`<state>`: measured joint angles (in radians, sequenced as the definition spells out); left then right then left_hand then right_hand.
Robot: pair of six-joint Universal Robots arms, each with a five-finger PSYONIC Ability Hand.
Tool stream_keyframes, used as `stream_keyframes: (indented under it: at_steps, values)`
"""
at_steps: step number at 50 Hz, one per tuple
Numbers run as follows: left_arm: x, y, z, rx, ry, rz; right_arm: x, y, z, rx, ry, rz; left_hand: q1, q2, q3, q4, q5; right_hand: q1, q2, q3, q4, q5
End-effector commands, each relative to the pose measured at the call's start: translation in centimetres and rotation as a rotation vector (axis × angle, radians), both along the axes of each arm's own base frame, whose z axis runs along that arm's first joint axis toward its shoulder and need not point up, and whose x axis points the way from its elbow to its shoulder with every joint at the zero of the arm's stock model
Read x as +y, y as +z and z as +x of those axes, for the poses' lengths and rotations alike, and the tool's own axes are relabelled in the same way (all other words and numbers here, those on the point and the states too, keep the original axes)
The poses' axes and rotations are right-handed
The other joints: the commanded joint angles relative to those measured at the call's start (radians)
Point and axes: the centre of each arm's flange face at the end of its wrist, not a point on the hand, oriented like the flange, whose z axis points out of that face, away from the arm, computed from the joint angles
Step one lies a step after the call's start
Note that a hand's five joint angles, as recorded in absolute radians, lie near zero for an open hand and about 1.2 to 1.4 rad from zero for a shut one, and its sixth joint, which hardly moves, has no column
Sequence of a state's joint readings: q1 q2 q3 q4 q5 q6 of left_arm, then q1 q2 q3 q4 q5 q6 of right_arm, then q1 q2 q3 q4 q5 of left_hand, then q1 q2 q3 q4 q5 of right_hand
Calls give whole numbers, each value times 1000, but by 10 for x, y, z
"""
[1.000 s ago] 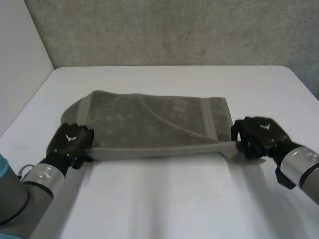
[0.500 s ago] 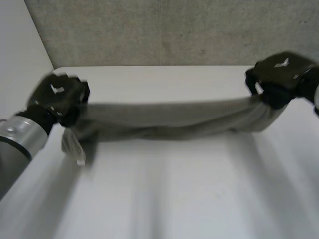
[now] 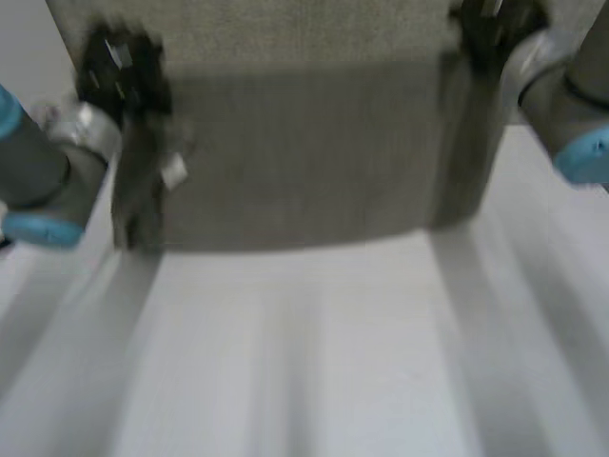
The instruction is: Fold the laundry
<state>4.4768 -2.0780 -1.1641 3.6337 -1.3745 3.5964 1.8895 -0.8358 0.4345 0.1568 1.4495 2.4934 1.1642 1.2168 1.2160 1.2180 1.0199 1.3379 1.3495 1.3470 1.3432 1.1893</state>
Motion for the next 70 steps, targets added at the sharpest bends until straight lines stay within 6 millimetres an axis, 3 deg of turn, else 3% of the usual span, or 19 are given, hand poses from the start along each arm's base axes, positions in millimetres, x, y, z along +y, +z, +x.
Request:
stream_keyframes:
  at_steps: [1,2,3,5,6,8,9,11,12,14,17,19,25,30,39,45,47,52,70]
  values:
    - [14,59,7,276,-25,-109,12,52,-8,-157,10,-143,232,180,180,178,202,58,47,49,53,32]
    - [16,40,7,255,-24,-34,15,32,-7,-118,18,-46,232,180,180,178,202,58,47,49,53,32]
    - [16,40,7,255,-24,-33,15,32,-7,-118,18,-45,232,180,180,178,202,58,47,49,53,32]
    - [23,3,7,205,-15,105,26,-9,-6,-47,41,163,232,180,180,178,202,58,47,49,53,32]
    - [23,3,7,205,-15,105,26,-9,-6,-46,41,164,232,180,180,178,202,58,47,49,53,32]
    - [36,-32,8,152,-17,228,47,-43,-9,18,84,342,232,180,180,178,202,58,47,49,53,32]
    - [36,-32,8,152,-17,229,47,-43,-9,19,84,343,232,180,180,178,202,58,47,49,53,32]
    - [56,-66,13,100,-37,343,68,-71,-15,68,126,462,232,180,180,178,202,58,47,49,53,32]
    - [56,-66,13,100,-37,344,68,-71,-15,69,126,462,232,180,180,178,202,58,47,49,53,32]
    - [85,-93,15,43,-82,433,97,-101,-20,129,171,574,232,180,180,178,202,58,47,49,53,32]
    - [98,-108,17,7,-103,478,110,-116,-23,162,183,621,232,180,180,178,202,58,47,49,53,32]
    - [123,-137,20,-74,-136,558,133,-147,-30,227,201,698,232,180,180,178,202,58,47,49,53,32]
    - [153,-173,26,-255,-140,593,163,-189,-41,298,201,763,232,180,180,178,202,58,47,49,53,32]
    - [160,-182,39,-347,-96,593,163,-197,-59,283,152,795,232,180,180,178,202,58,47,49,53,32]
    - [158,-172,56,-355,-31,557,161,-177,-85,231,70,743,232,180,180,178,202,58,47,49,53,32]
    - [151,-173,59,-341,-16,548,158,-182,-87,215,75,717,232,180,180,178,202,58,47,49,53,32]
    - [149,-179,59,-337,-16,549,158,-184,-87,215,71,696,-101,-153,-152,-154,-131,58,47,49,53,32]
    - [145,-187,59,-336,-12,543,156,-188,-89,206,65,689,-351,-404,-403,-405,-381,58,47,49,53,32]
    - [136,-193,76,-321,46,566,141,-188,-105,170,-4,662,-364,-416,-415,-417,-394,58,47,49,53,32]
